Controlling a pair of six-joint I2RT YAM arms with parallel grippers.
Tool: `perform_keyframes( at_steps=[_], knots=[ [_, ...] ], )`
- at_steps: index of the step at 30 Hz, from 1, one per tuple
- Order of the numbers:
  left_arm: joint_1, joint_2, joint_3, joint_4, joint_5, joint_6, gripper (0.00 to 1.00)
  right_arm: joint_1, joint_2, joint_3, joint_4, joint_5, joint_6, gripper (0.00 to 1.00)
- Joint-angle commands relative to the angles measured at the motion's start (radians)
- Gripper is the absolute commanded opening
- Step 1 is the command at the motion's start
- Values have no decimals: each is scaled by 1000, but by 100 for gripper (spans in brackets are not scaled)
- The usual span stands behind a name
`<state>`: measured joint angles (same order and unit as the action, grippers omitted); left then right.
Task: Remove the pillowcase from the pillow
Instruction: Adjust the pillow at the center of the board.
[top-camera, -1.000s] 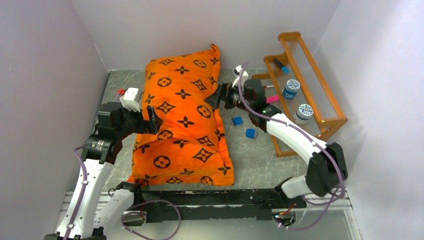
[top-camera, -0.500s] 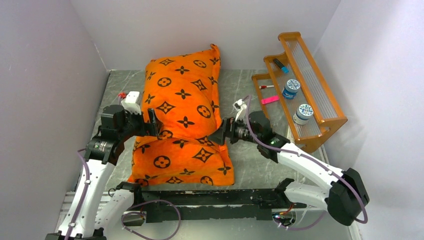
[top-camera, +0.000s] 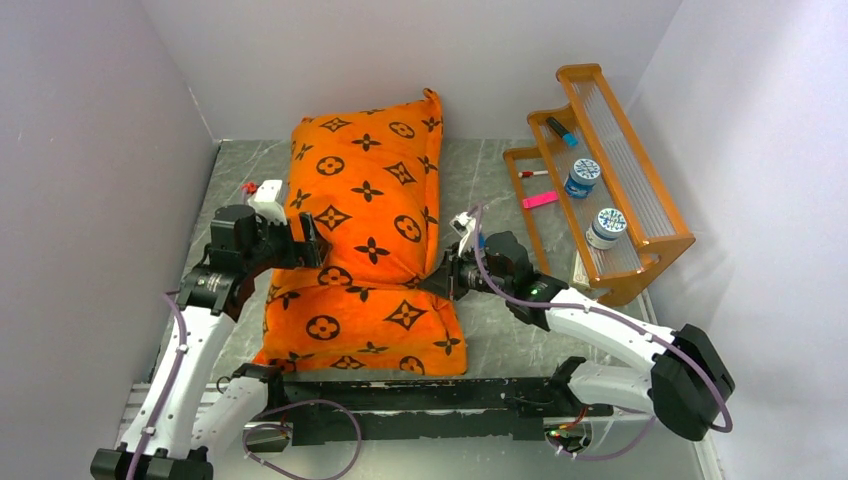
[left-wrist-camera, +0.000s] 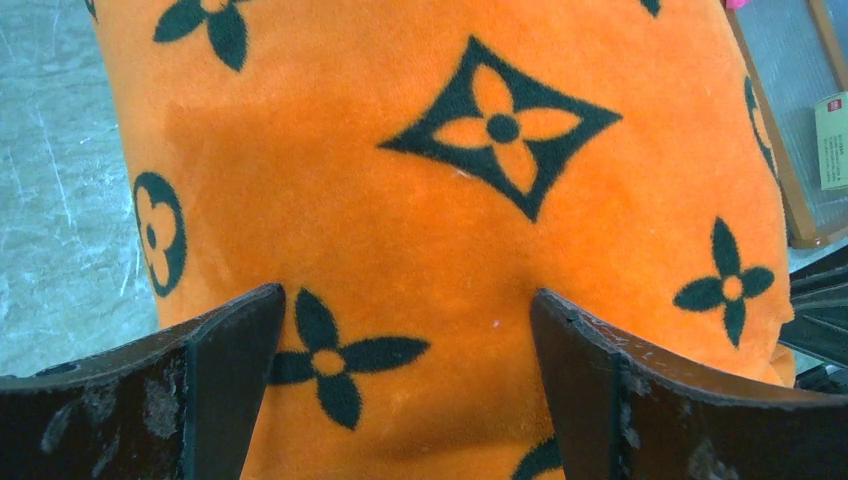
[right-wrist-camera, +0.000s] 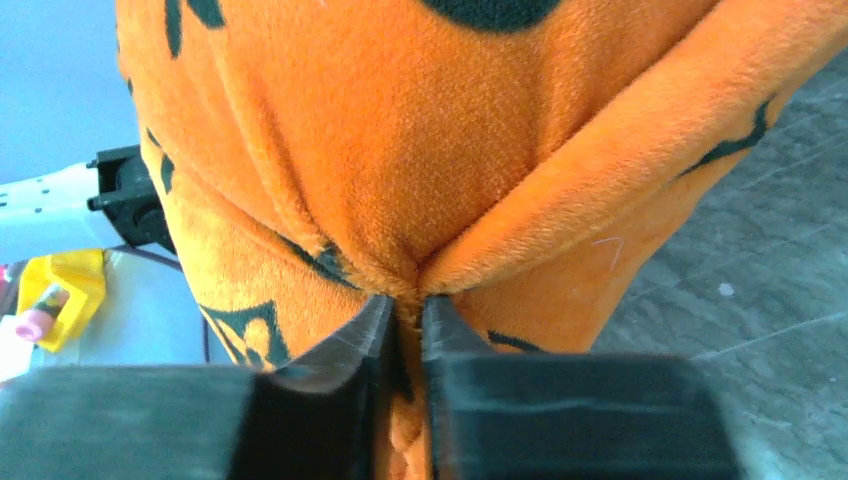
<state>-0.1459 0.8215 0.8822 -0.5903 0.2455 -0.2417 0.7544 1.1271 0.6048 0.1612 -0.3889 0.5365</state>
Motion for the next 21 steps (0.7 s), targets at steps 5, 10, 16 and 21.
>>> perform_keyframes(
  at_steps=[5, 10, 16, 21],
  knots=[
    [-3, 135, 127, 110, -6, -84, 98, -27, -126, -25, -154, 107, -111, 0],
    [-1, 260, 240, 148, 5, -119, 98, -99, -201, -34, -265, 233, -117, 0],
    [19, 415, 355, 210, 18, -165, 98, -171, -271, -35, -336, 345, -132, 0],
    [136, 537, 416, 300, 131, -253, 98, -183, -307, -51, -338, 369, -142, 0]
  ],
)
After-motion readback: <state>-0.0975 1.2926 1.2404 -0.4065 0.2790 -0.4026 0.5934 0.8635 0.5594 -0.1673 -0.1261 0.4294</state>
